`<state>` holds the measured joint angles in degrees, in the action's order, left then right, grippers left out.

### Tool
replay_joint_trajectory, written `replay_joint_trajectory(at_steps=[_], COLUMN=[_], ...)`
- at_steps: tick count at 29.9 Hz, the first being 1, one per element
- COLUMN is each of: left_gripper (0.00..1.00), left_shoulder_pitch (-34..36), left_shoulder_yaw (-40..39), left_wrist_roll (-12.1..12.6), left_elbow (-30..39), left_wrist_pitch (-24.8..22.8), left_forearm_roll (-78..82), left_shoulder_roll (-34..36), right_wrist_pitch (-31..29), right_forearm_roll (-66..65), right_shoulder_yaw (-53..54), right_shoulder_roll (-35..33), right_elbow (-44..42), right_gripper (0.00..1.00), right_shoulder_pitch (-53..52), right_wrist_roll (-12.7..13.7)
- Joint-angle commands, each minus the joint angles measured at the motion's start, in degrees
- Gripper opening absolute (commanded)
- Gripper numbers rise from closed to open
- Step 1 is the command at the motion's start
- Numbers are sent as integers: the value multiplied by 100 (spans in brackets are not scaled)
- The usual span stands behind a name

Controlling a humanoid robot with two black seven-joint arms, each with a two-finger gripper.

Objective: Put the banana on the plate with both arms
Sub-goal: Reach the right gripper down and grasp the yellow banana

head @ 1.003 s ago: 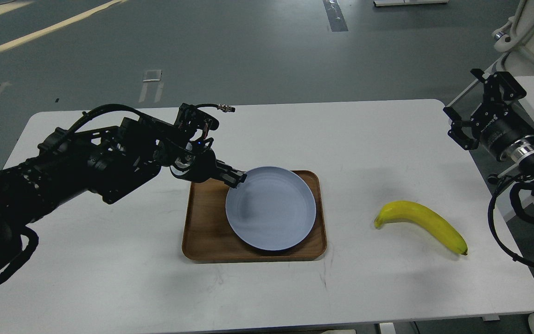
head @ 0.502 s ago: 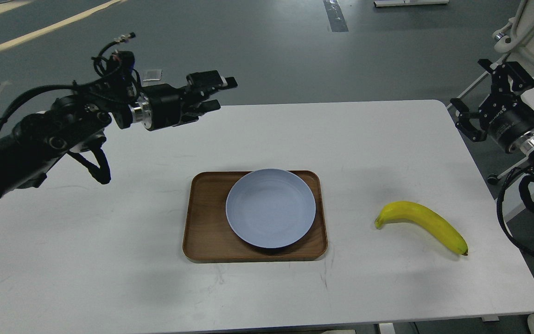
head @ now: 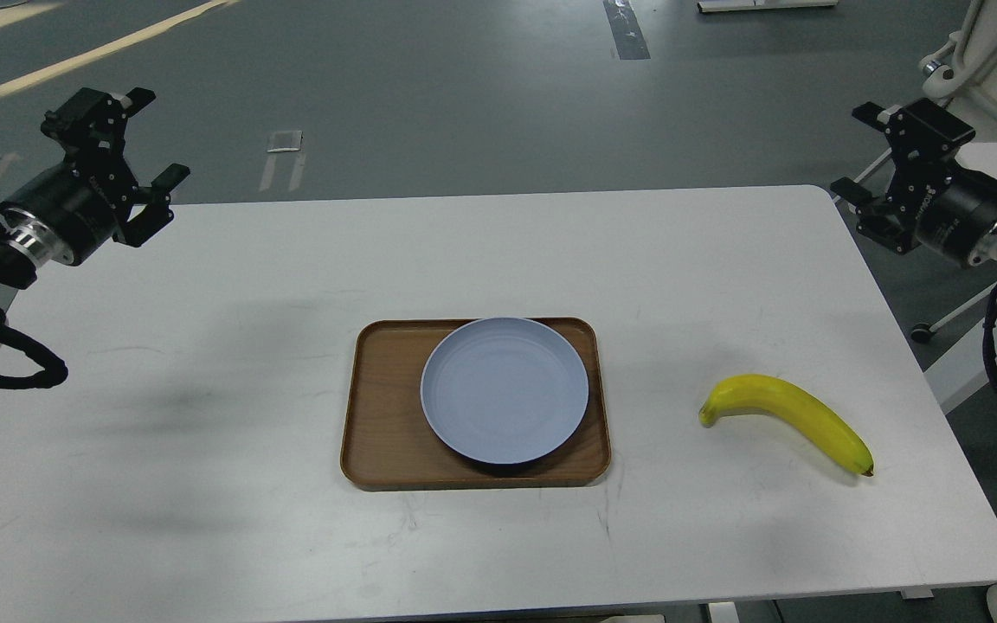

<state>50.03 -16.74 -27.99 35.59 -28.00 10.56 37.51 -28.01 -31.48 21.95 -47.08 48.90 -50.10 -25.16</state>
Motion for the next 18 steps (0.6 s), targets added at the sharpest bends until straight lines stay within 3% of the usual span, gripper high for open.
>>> replay_joint_trajectory(at_steps=[1,3,9,14,18], left_gripper=[98,98,98,98,98], left_shoulder_pitch=[-2,16,16,-2,-11], left_shoulder_yaw=[-31,-40,-40,-31,-40], left_wrist_roll=[-1,-1,-1,-1,-1], left_elbow=[1,18,36,36,36], left_wrist_pitch=[0,0,0,0,0], left_forearm_roll=[-1,-1,-1,7,7], left_shoulder_roll=[11,2,11,11,11], right_wrist_pitch=[1,1,1,1,1], right_forearm_roll=[-1875,-3261,-5916,-7781,-8216], right_shoulder_yaw=[-164,-610,-1990,-2212,-2239], right_shoulder_roll=[-345,-372,-652,-662,-557], right_elbow=[682,1111,2324,2432,2335], right_gripper=[100,100,100,100,100], right_shoulder_pitch=[-535,-965,-1722,-1653,-1451], right_wrist_roll=[-24,-260,-284,-284,-284])
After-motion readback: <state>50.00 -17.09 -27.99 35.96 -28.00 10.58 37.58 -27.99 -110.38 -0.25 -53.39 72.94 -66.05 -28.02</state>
